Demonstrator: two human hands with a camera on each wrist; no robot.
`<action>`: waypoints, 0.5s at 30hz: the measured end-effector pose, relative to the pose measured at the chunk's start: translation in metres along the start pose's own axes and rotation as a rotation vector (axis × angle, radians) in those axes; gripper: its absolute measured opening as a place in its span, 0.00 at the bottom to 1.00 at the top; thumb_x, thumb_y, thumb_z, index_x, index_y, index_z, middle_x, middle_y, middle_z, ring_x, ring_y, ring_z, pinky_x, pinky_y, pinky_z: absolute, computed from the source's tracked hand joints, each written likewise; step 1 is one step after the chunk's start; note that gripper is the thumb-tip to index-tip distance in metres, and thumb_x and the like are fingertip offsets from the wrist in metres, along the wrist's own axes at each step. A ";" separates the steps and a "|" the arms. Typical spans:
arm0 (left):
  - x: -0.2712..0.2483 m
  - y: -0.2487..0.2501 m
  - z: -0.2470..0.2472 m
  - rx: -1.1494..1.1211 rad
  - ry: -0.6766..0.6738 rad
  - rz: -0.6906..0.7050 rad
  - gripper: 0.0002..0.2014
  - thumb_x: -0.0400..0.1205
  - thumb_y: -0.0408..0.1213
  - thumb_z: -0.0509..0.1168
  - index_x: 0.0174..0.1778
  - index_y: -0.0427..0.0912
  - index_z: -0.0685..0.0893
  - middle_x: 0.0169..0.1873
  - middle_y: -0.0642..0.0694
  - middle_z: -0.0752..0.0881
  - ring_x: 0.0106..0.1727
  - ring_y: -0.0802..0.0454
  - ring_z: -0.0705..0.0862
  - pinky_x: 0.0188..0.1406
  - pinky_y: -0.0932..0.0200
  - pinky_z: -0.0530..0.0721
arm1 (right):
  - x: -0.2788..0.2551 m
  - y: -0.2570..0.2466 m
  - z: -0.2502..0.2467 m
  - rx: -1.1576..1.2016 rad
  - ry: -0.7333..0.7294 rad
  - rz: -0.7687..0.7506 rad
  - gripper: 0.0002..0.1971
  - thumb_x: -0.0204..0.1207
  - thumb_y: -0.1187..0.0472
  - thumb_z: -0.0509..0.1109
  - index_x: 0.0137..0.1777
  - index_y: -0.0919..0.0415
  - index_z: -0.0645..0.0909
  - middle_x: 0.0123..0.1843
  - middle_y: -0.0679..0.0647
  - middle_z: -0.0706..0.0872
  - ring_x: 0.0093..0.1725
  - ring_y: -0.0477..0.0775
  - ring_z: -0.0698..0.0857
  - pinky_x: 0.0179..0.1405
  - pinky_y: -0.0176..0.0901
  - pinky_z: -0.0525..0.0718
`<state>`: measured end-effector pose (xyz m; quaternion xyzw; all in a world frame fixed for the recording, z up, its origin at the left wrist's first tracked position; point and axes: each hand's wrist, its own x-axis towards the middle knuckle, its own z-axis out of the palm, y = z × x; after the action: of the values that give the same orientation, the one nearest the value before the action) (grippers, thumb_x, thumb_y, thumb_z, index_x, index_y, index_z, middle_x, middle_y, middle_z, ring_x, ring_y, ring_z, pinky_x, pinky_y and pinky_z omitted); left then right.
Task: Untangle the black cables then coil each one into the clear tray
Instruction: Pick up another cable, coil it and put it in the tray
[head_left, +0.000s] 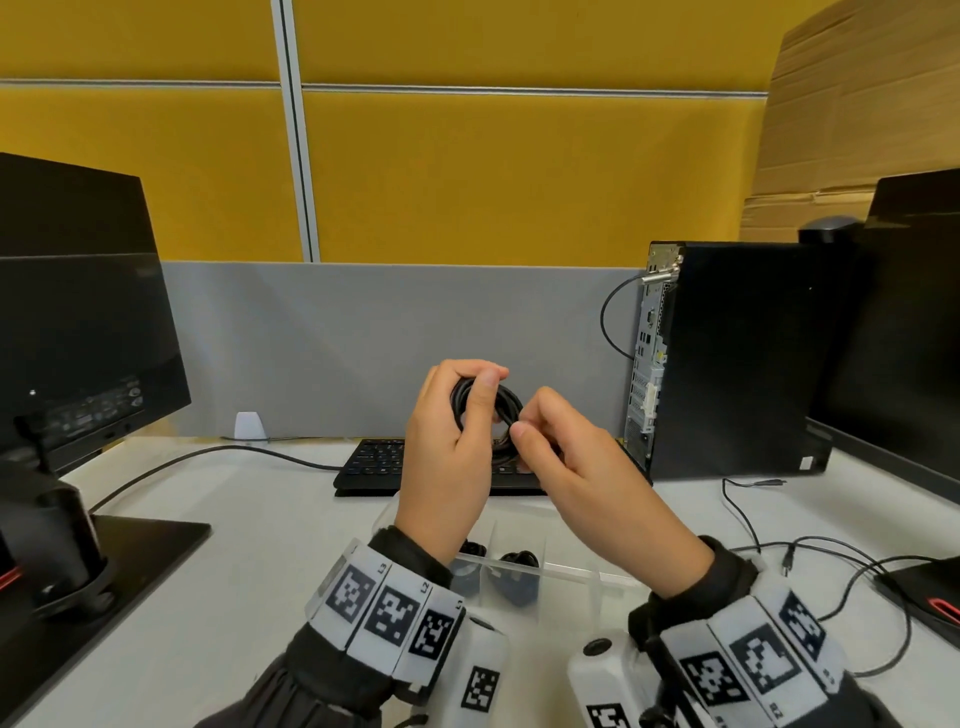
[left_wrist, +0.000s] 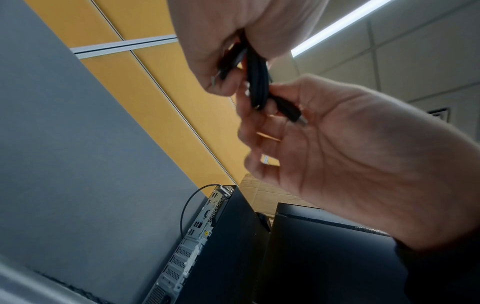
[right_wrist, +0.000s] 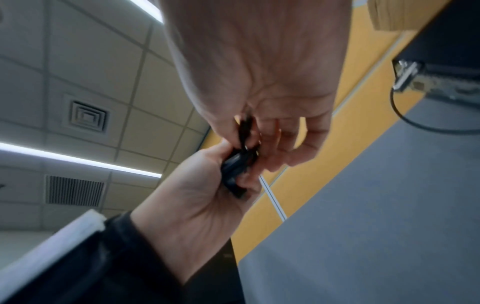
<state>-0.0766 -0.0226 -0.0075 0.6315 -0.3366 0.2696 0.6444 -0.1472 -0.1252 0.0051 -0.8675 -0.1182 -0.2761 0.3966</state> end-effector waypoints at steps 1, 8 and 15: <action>0.000 0.000 0.000 0.015 -0.011 -0.008 0.08 0.86 0.42 0.57 0.46 0.54 0.80 0.35 0.56 0.79 0.35 0.62 0.77 0.39 0.67 0.75 | -0.001 -0.001 -0.003 -0.086 -0.007 -0.016 0.10 0.84 0.56 0.58 0.41 0.59 0.70 0.29 0.48 0.72 0.28 0.44 0.69 0.29 0.36 0.68; -0.001 0.007 0.005 0.128 -0.100 0.028 0.06 0.85 0.34 0.59 0.44 0.44 0.79 0.37 0.54 0.84 0.40 0.56 0.81 0.38 0.69 0.78 | -0.008 -0.012 -0.007 -0.873 0.242 -0.227 0.10 0.77 0.54 0.55 0.39 0.55 0.75 0.29 0.44 0.75 0.27 0.51 0.72 0.26 0.40 0.64; -0.003 0.009 0.000 0.027 -0.142 -0.044 0.08 0.85 0.37 0.59 0.43 0.43 0.82 0.34 0.57 0.85 0.39 0.62 0.83 0.42 0.64 0.82 | 0.001 0.012 -0.035 -0.853 0.307 -0.391 0.17 0.80 0.45 0.57 0.43 0.51 0.84 0.46 0.51 0.81 0.46 0.54 0.71 0.34 0.51 0.71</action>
<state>-0.0851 -0.0215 -0.0039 0.6648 -0.3639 0.2144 0.6161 -0.1549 -0.1597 0.0167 -0.8634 -0.0953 -0.4938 -0.0403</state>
